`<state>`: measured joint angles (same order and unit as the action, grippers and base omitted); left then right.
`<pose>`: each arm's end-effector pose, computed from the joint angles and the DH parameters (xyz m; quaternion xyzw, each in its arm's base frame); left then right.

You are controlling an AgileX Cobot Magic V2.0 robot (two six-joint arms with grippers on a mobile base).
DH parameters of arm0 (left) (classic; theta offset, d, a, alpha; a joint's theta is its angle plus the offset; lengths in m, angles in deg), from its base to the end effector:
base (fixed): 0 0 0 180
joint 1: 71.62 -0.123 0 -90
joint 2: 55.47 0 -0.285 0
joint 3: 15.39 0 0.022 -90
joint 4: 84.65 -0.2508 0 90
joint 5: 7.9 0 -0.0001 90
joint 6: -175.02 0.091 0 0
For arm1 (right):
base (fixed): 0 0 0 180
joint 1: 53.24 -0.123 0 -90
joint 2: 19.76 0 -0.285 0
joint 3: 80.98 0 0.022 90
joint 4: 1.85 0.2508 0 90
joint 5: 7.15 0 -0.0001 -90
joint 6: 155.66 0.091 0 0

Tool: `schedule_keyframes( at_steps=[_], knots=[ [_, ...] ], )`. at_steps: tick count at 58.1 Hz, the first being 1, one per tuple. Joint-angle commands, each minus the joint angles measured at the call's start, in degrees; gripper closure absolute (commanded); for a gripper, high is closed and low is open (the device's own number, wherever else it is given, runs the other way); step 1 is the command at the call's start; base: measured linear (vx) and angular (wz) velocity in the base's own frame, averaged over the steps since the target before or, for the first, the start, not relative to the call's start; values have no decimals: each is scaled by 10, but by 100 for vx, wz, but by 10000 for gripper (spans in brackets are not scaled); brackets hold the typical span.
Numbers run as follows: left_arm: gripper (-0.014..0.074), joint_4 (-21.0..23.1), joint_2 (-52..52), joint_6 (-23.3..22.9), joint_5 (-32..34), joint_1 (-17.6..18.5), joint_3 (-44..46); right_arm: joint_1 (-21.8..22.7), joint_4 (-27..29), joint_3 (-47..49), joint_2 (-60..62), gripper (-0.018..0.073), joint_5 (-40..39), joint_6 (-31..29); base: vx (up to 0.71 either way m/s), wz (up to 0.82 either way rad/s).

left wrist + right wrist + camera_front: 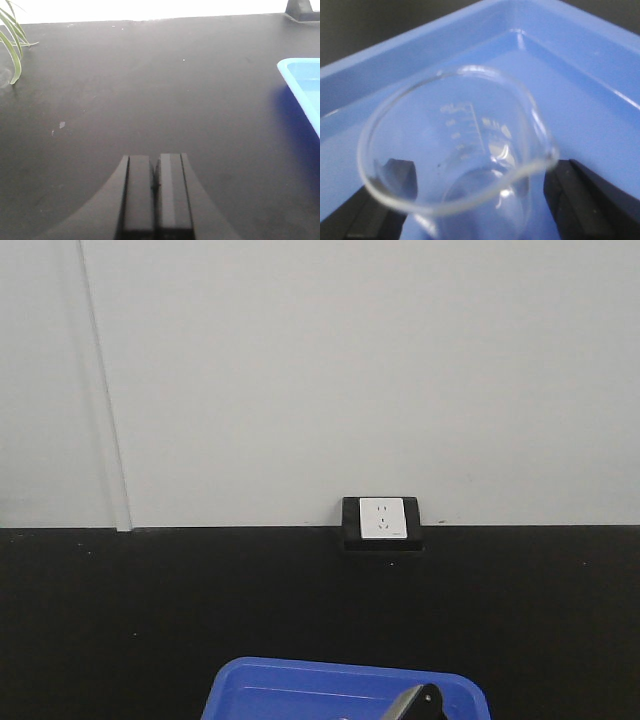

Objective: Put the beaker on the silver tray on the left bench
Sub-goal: 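Grasp the clear glass beaker in the blue tray with the right gripper, then lift the beaker out of the blue tray with the right gripper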

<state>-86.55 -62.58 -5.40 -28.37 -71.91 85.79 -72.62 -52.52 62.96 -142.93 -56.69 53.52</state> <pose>0.0531 0.0013 0.1722 0.0040 0.8007 0.0133 0.5990 0.2911 0.1591 0.0951 -0.3499 0.7717 0.3109 0.4307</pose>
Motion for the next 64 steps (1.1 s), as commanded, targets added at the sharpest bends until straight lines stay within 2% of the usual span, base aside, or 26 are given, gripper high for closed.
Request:
schedule_keyframes(
  at_steps=[1, 6, 10, 14, 19, 21, 26, 31, 38, 43, 54, 61, 64],
  knots=[
    [595, 1, 9, -1, 44, 4, -16, -11, 27, 35, 7, -16, -47, -7, 0, 0],
    [595, 1, 9, -1, 44, 4, -16, -19, 46, 54, -5, 10, -49, -7, 0, 0],
    [595, 1, 9, -1, 44, 4, -16, -25, 68, 63, -10, 87, -50, -7, 0, 0],
    [595, 1, 9, -1, 44, 4, -16, -29, 95, 66, -9, 245, -48, -7, 0, 0],
    [595, 1, 9, -1, 44, 4, -16, -29, 113, 66, -4, 517, -49, -7, 0, 0],
    [595, 1, 9, -1, 44, 4, -16, -29, 114, 66, 0, 577, -48, -5, 0, 0],
    [595, 1, 9, -1, 44, 4, -16, -29, 117, 66, 17, 573, -33, 2, 0, 0],
    [595, 1, 9, -1, 44, 4, -16, -29, 117, 66, 46, 566, 17, 26, 0, 0],
    [595, 1, 9, -1, 44, 4, -16, -29, 117, 66, 120, 566, 148, 93, 0, 0],
    [595, 1, 9, -1, 44, 4, -16, -29, 117, 66, 192, 566, 271, 123, 0, 0],
    [595, 1, 9, -1, 44, 4, -16, -29, 117, 66, 362, 566, 519, 123, 0, 0],
    [595, 1, 9, -1, 44, 4, -16, -29, 118, 60, 461, 566, 636, 111, 0, 0],
    [595, 1, 9, -1, 44, 4, -16, -29, 118, 48, 501, 566, 656, 99, 0, 0]
  ],
)
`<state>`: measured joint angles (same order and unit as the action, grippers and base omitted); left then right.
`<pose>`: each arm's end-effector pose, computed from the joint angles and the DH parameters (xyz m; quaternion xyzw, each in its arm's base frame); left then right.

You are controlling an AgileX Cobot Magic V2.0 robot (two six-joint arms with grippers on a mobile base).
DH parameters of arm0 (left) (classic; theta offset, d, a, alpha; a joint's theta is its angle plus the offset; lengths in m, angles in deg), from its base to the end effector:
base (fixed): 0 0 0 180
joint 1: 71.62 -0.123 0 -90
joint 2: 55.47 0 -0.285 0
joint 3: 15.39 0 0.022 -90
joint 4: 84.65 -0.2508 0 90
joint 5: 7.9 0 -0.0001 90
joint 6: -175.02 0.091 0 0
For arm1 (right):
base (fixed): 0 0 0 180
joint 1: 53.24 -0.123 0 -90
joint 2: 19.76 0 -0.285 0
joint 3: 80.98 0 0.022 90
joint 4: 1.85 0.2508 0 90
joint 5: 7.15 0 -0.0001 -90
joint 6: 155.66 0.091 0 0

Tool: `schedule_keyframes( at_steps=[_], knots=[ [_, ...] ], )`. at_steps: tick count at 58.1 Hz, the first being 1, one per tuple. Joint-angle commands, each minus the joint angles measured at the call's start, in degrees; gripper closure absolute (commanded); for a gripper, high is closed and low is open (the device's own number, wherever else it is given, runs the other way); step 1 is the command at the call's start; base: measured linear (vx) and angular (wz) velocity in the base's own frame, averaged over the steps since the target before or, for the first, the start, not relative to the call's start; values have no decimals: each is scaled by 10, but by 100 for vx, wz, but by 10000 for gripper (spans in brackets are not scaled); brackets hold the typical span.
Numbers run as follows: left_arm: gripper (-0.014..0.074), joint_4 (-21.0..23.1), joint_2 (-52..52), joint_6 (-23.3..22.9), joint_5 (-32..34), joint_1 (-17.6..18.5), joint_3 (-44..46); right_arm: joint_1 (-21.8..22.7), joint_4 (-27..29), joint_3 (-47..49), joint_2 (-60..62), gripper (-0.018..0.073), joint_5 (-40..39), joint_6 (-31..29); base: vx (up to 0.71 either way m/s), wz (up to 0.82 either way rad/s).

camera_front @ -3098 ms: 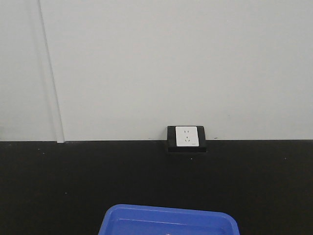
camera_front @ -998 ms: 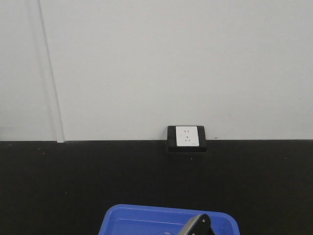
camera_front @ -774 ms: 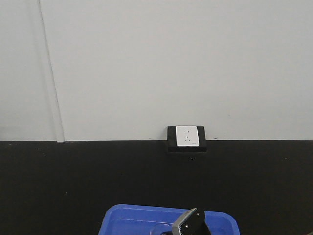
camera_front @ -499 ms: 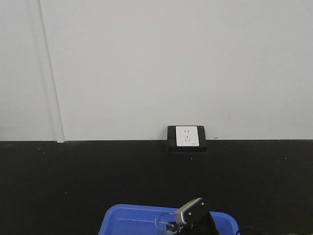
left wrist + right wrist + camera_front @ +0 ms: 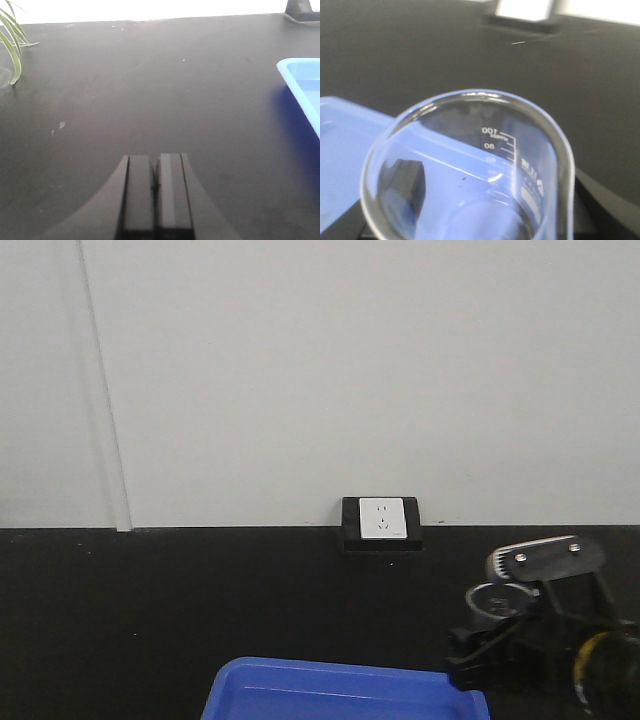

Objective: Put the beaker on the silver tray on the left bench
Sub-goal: 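Lift the beaker out of the blue tray with the right gripper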

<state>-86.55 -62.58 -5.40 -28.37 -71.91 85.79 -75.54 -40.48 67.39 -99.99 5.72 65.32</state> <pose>0.0531 0.0013 0.1722 0.0040 0.8007 0.0133 0.5990 0.2537 0.0903 0.2831 -0.1125 0.8658 0.0467 0.4854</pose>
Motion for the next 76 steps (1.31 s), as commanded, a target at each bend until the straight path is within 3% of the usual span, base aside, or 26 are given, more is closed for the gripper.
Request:
schedule_keyframes(
  at_steps=[1, 16, 28, 76],
  knots=[
    [595, 1, 9, -1, 44, 4, -16, 0, -3, -4, 90, 566, 34, -26, 0, 0],
    [595, 1, 9, -1, 44, 4, -16, 0, -3, -117, 293, 566, 32, -46, 0, 0],
    [595, 1, 9, -1, 44, 4, -16, 0, -3, -147, 379, 566, 57, -47, 0, 0],
    [595, 1, 9, -1, 44, 4, -16, 0, -3, -147, 404, 566, 61, -47, 0, 0]
  ],
)
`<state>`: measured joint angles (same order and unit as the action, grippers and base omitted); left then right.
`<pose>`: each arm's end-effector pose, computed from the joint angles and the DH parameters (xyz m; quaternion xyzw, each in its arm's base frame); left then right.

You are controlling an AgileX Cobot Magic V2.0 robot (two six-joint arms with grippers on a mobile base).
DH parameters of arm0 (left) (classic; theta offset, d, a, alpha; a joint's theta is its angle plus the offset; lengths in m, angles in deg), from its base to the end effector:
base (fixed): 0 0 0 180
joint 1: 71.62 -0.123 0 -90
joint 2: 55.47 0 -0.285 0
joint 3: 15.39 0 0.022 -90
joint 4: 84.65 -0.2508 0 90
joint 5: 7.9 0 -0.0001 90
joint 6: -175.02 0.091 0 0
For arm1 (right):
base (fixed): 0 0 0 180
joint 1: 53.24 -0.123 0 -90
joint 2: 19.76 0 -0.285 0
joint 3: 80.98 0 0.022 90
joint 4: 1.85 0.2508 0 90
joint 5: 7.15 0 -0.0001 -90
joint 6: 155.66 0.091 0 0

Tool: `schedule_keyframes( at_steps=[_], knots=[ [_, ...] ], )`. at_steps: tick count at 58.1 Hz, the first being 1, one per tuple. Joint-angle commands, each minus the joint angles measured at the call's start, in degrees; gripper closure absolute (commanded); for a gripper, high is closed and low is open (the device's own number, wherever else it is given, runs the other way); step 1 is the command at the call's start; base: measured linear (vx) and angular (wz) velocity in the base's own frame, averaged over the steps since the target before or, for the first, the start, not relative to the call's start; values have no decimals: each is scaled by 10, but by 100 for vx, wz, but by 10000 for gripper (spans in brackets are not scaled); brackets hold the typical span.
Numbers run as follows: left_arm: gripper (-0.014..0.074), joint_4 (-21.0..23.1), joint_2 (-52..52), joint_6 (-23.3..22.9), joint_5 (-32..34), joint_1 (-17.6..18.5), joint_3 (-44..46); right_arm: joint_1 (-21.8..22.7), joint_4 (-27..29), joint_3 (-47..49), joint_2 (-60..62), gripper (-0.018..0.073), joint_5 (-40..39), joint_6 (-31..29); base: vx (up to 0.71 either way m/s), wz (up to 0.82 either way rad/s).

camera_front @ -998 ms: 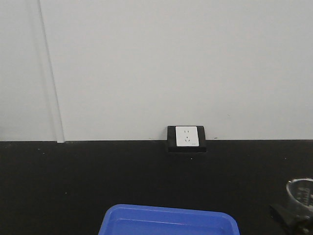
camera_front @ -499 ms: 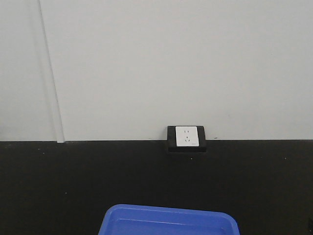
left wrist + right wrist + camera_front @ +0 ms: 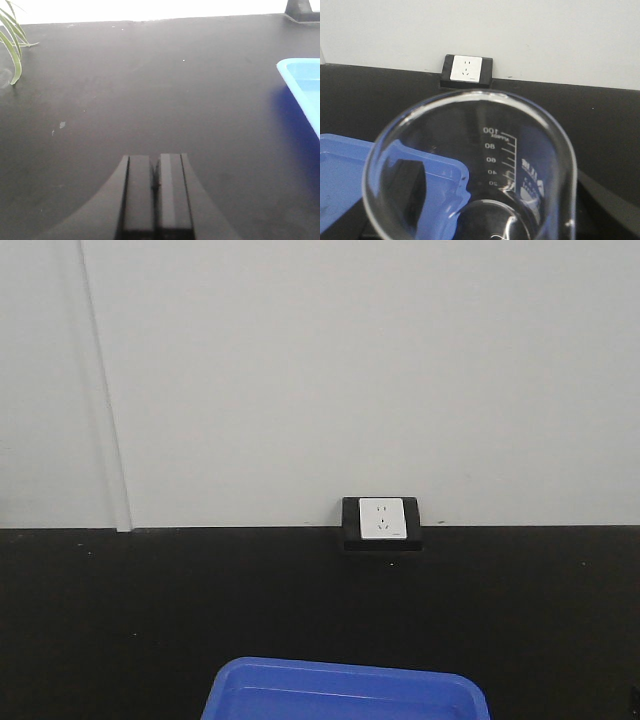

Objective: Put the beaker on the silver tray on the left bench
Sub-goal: 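Lift the beaker out of the blue tray with the right gripper, then drive the base to the bench with the silver tray, holding the beaker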

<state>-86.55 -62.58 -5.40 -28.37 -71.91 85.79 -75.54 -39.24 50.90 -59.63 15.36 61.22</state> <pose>0.0531 0.0013 0.1722 0.0040 0.8007 0.0133 0.5990 0.1155 0.0244 0.3117 -0.0732 0.7940 0.0322 0.6026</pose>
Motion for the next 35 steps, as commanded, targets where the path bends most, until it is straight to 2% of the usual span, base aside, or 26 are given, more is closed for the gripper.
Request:
schedule_keyframes(
  at_steps=[1, 35],
  knots=[
    [595, 1, 9, -1, 44, 4, -16, 0, -15, 18, 0, 566, -35, -6, 0, 0],
    [595, 1, 9, -1, 44, 4, -16, 0, -15, 18, 0, 566, -35, -6, -4, -3]
  ],
)
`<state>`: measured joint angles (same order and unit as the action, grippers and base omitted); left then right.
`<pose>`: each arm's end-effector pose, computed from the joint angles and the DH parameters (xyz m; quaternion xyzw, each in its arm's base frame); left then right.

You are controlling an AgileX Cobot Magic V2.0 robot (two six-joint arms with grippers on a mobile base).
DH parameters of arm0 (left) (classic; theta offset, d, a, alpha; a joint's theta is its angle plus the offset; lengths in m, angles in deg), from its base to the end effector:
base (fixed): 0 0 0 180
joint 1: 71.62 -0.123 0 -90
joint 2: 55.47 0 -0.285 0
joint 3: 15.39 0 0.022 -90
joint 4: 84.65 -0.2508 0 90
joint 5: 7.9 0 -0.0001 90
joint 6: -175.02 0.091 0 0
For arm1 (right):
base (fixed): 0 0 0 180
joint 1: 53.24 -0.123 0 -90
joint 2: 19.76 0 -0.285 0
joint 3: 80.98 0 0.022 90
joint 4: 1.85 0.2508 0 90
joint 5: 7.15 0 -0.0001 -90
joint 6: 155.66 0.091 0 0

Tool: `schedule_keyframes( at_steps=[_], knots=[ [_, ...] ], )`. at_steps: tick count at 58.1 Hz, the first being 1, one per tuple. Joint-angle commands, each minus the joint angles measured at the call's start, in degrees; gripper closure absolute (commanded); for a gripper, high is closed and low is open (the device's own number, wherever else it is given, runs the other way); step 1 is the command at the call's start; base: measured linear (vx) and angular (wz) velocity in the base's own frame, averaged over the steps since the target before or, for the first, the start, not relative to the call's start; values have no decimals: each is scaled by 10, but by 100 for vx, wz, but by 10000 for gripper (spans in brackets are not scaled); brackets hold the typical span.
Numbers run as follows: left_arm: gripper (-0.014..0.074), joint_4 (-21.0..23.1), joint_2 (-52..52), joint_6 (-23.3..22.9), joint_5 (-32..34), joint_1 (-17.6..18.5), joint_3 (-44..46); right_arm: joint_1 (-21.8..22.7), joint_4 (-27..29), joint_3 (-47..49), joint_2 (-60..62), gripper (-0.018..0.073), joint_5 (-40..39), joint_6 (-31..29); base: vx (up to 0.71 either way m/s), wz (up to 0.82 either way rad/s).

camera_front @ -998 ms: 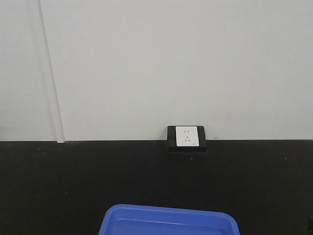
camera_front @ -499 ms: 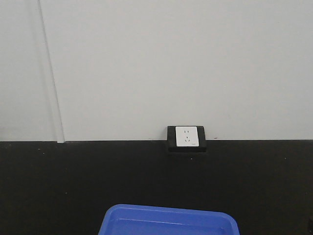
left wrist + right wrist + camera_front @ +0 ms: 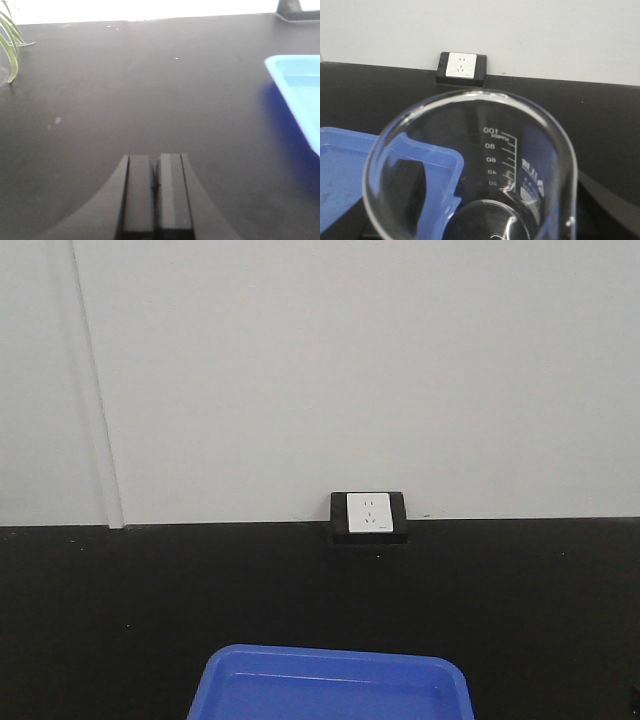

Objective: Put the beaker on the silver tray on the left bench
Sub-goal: 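Drive the base to the bench with the silver tray, holding the beaker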

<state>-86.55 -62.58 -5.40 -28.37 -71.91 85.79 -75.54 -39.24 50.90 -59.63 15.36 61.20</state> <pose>0.0531 0.0013 0.1722 0.0040 0.8007 0.0133 0.5990 0.1155 0.0244 0.3117 -0.0733 0.7940 0.0321 0.6026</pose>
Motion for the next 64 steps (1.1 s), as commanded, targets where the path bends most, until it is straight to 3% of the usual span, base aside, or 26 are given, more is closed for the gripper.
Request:
schedule_keyframes(
  at_steps=[1, 35, 64],
  knots=[
    [595, 1, 9, -1, 44, 4, -16, 0, -15, 18, 0, 566, -35, -5, -13, -9],
    [595, 1, 9, -1, 44, 4, -16, 0, -15, 18, 0, 566, -35, -5, -21, -11],
    [595, 1, 9, -1, 44, 4, -16, 0, -15, 18, 0, 566, -35, -5, -31, 10]
  ],
)
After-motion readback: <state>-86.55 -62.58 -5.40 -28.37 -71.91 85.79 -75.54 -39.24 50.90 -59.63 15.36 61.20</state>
